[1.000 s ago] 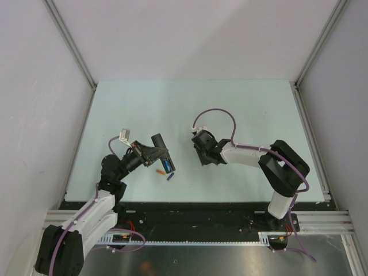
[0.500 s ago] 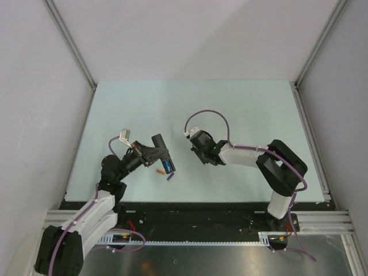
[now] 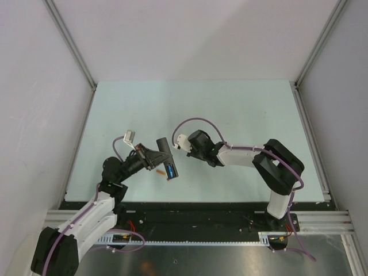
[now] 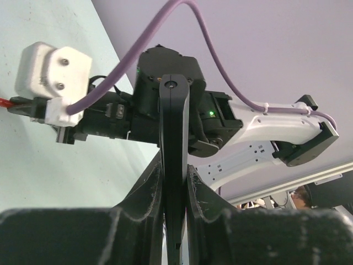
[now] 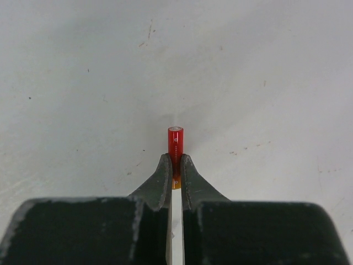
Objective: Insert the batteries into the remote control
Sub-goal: Adjust the battery at the center of the board.
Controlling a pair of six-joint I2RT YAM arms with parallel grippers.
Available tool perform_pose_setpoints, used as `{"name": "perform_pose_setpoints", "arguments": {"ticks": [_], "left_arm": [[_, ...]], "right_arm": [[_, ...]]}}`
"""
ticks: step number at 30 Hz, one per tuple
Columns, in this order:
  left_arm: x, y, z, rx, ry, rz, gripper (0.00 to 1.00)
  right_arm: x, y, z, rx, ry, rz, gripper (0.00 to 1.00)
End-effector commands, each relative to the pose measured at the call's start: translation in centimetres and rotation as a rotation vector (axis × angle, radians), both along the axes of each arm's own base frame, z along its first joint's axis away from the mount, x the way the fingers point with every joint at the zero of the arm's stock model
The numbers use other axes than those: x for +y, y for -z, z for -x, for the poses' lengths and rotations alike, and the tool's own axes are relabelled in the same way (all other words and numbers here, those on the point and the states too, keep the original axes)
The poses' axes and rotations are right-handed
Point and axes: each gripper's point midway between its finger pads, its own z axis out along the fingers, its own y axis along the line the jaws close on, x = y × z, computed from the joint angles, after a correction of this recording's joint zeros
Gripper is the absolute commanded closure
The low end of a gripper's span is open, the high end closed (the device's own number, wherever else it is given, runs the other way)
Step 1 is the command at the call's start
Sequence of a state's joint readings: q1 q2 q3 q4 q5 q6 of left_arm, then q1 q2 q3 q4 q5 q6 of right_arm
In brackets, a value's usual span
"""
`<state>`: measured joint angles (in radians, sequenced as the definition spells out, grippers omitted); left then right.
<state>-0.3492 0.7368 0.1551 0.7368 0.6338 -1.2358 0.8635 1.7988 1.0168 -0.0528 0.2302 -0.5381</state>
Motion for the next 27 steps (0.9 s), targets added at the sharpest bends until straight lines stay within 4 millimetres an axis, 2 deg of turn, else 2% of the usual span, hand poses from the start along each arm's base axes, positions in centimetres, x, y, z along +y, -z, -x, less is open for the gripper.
{"name": "perform_pose_setpoints", "arguments": {"ticks": [1, 3, 4, 12, 17, 21, 24, 27], "left_arm": [[-0.3, -2.2, 0.6, -0.097, 0.025, 0.013, 1.00], [-0.3, -2.2, 0.6, -0.098, 0.024, 0.013, 1.00], [-0.4, -2.2, 0.6, -0.101, 0.025, 0.012, 1.00], [-0.3, -2.0, 0.7, -0.099, 0.025, 0.011, 1.00], [-0.3, -2.0, 0.8, -0.099, 0.022, 0.014, 1.00], [-0.3, -2.0, 0.9, -0.102, 0.026, 0.014, 1.00], [-0.3, -2.1, 1.0, -0.104, 0.029, 0.018, 1.00], [-0.3, -2.2, 1.1, -0.106, 0.029, 0.021, 1.00]], "right_arm": [[0.1, 0.6, -1.0, -0.024, -0.086, 0.039, 1.00], [0.2, 0.9, -0.9, -0.015, -0.089, 0.040, 1.00], [0.2, 0.9, -0.8, -0.010, -0.080, 0.032, 0.91], [-0.2, 1.4, -0.5, 0.009, -0.051, 0.041, 0.64], [-0.3, 1.2, -0.5, 0.000, -0.015, 0.037, 0.58], [-0.3, -0.9, -1.3, -0.046, 0.058, -0.027, 0.55], [-0.3, -4.2, -2.7, -0.121, 0.167, -0.142, 0.51], [-1.8, -8.0, -4.7, -0.230, 0.397, -0.292, 0.49]]}}
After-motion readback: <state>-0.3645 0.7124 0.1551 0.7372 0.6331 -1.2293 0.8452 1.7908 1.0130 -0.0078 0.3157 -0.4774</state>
